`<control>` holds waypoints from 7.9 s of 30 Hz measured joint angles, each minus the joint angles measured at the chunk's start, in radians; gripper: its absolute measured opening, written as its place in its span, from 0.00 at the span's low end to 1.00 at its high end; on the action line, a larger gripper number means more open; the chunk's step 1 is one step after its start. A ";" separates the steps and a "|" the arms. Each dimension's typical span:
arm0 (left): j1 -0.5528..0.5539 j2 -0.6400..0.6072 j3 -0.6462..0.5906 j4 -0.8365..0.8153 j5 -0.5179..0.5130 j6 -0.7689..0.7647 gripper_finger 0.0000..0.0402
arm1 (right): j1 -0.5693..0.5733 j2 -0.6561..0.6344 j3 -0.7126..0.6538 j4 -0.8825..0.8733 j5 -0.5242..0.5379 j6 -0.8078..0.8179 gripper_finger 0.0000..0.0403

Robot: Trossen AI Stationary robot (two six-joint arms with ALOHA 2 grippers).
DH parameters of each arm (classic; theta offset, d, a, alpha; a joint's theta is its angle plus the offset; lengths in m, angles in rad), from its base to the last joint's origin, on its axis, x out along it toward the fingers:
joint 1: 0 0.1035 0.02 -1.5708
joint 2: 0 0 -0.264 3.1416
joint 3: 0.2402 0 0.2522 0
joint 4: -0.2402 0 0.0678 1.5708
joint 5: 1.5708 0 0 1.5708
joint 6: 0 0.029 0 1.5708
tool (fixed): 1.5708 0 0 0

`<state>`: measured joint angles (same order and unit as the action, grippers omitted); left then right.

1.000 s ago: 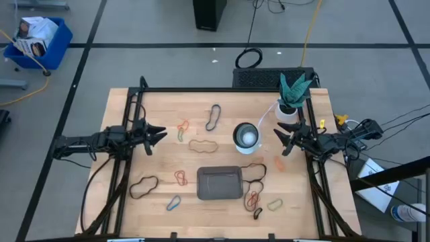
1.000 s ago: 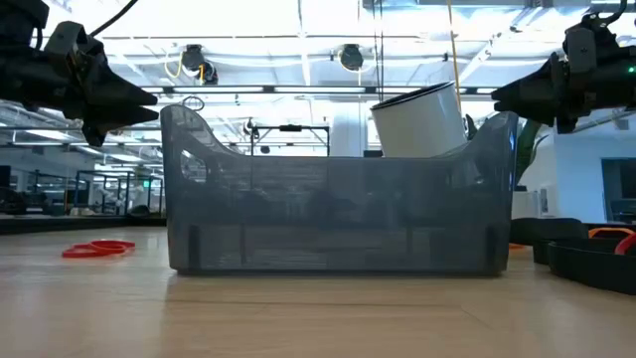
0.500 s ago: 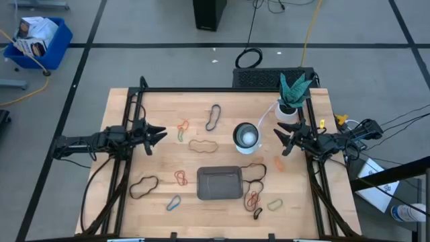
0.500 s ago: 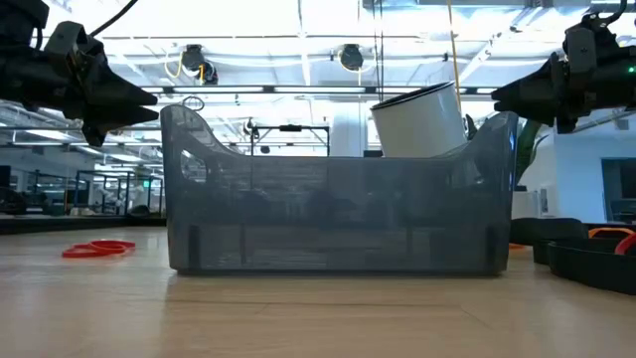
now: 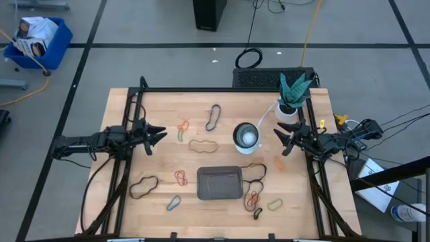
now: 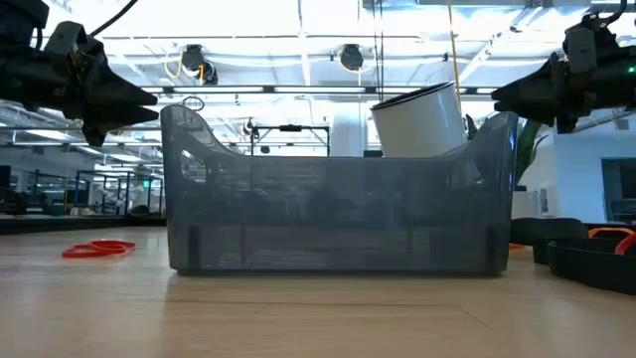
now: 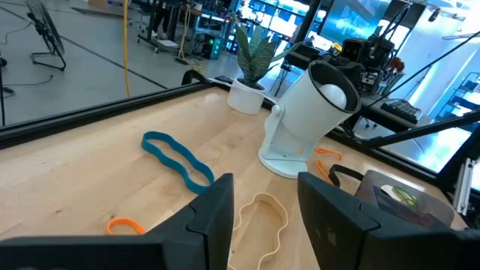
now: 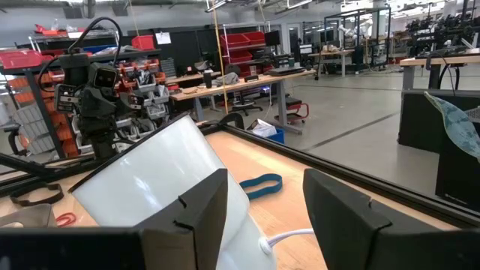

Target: Pick and place rubber bands into bin

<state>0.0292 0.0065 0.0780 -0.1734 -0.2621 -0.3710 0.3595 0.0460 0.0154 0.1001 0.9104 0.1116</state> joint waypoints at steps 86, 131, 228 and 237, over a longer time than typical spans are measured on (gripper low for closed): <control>0.000 0.000 -0.002 0.018 -0.002 0.054 0.38 | 0.005 0.614 0.548 0.255 -0.006 -0.517 0.42; 0.000 0.000 0.000 0.000 -0.009 0.106 0.38 | 0.127 1.372 0.798 -0.579 -0.733 0.201 0.41; 0.000 0.000 0.000 0.003 -0.028 0.127 0.38 | -0.012 1.817 1.369 -0.419 -0.681 0.115 0.00; 0.000 0.000 0.000 0.002 -0.028 0.141 0.38 | -0.014 1.913 1.369 -0.429 -0.706 0.208 0.00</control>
<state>0.0296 0.0063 0.0780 -0.1711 -0.2901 -0.2302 0.3454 1.9593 1.3842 -0.3290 0.2046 0.3196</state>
